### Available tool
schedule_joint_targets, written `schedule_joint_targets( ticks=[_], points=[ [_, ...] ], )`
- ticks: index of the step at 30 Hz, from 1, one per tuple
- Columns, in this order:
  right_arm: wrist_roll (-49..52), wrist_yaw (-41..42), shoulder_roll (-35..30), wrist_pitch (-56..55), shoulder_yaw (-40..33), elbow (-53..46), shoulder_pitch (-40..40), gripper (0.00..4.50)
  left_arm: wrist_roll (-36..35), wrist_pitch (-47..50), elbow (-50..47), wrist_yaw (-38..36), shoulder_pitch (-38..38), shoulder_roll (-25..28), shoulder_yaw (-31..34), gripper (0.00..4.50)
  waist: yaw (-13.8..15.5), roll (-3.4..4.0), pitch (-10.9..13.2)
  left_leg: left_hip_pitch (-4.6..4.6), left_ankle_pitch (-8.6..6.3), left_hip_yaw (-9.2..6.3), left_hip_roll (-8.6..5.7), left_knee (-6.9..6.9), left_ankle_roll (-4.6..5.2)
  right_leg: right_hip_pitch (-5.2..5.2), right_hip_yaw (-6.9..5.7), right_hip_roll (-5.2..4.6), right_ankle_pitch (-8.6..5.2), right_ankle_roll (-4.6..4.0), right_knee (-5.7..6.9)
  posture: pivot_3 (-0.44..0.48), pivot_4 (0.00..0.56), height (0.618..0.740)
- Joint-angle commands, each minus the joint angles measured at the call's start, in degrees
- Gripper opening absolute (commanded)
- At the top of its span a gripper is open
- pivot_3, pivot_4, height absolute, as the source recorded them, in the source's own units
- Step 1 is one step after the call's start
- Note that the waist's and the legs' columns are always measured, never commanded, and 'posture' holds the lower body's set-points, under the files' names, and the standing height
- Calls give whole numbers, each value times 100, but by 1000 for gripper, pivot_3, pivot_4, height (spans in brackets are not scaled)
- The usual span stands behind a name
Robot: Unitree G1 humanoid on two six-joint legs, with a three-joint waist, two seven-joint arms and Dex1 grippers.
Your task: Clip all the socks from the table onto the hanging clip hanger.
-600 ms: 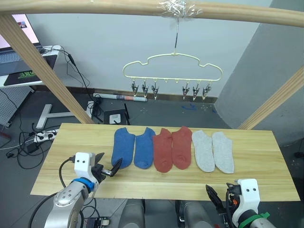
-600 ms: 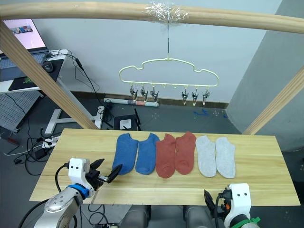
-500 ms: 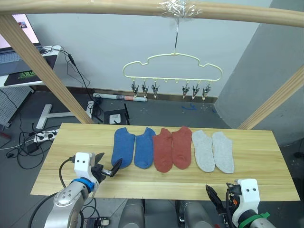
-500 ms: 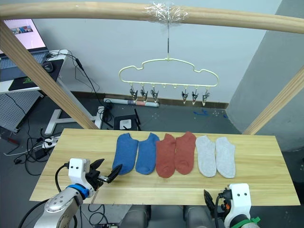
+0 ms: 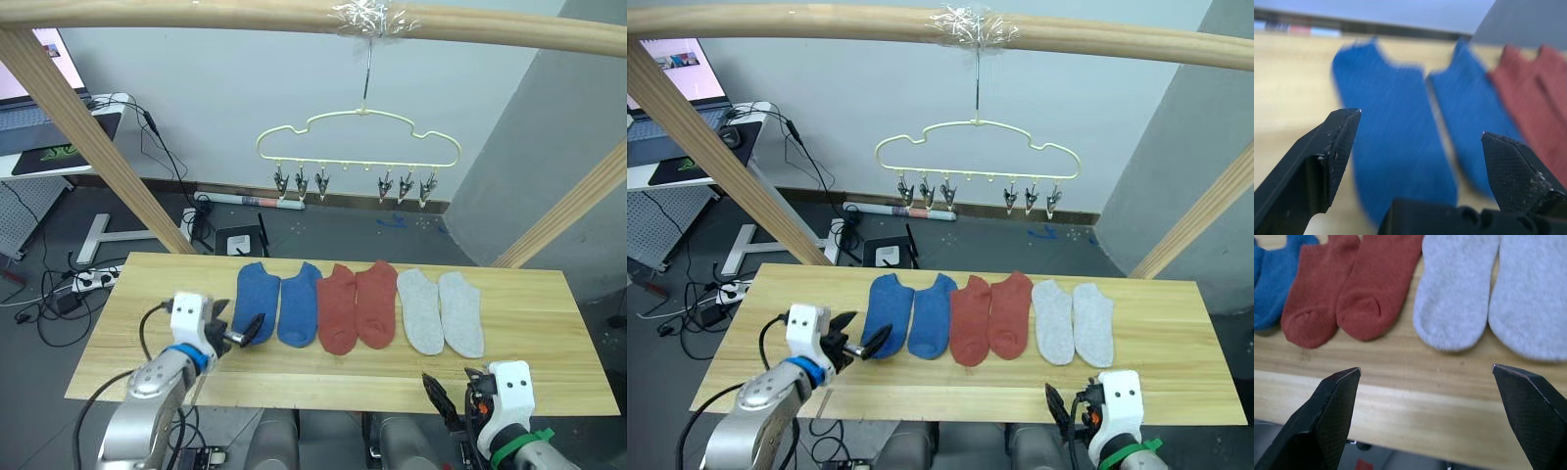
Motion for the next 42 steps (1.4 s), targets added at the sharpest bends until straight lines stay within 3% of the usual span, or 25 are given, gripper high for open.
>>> schedule_joint_targets(
  ticks=[1, 5, 10, 18, 21, 29, 42],
  points=[
    [210, 104, -195, 193, -273, -319, -153, 4500, -87, 344, -272, 128, -347, -47, -84, 4480, -2, 0, -1, 0, 0, 1, -2, 1, 0, 1, 2, 0, 1, 2, 0, 65, 238, 740],
    [578, 210, -495, 505, -691, -584, -611, 4500, -86, 319, -244, 444, -976, -387, -101, 4480, -3, -1, -2, -1, 0, 1, -3, 6, 0, 2, 4, 1, 8, 12, 2, 57, 236, 740],
    [1371, 372, -1209, 1273, -1383, -897, -1539, 4500, 95, 256, -147, 912, -1702, -766, -186, 3327, -10, -2, -2, -3, 1, -1, -4, 41, 1, 11, 7, 7, 22, 32, 9, 48, 235, 740],
    [2774, 373, -2304, 2254, -2007, -828, -3327, 4500, 522, -185, 69, 1449, -2344, -1082, -339, 3327, -17, -6, 1, -6, 6, -2, -9, 73, 11, 29, 13, 10, 44, 42, 8, 38, 247, 740],
    [3125, 355, -2652, 2446, -2066, -705, -3886, 4500, 620, -284, 176, 1503, -2485, -1105, -385, 2844, -18, -8, 5, -6, 7, -6, -10, 73, 12, 31, 10, 10, 45, 43, 7, 33, 254, 740],
    [3803, -5, -3145, 2696, -2038, -634, -4748, 4500, 810, -392, 593, 1652, -2867, -1140, -404, 2844, -22, -21, 47, -8, 6, -8, -12, 73, 13, 31, 10, 9, 48, 38, 5, 2, 270, 740],
    [4816, -1109, -3497, 2640, -1879, -1006, -4981, 4500, 939, -703, 1537, 1879, -3714, -1471, -434, 2844, -100, -35, 129, -11, 6, -9, -12, 73, 13, 30, 9, 9, 47, 41, 4, -74, 299, 740]
  ],
)
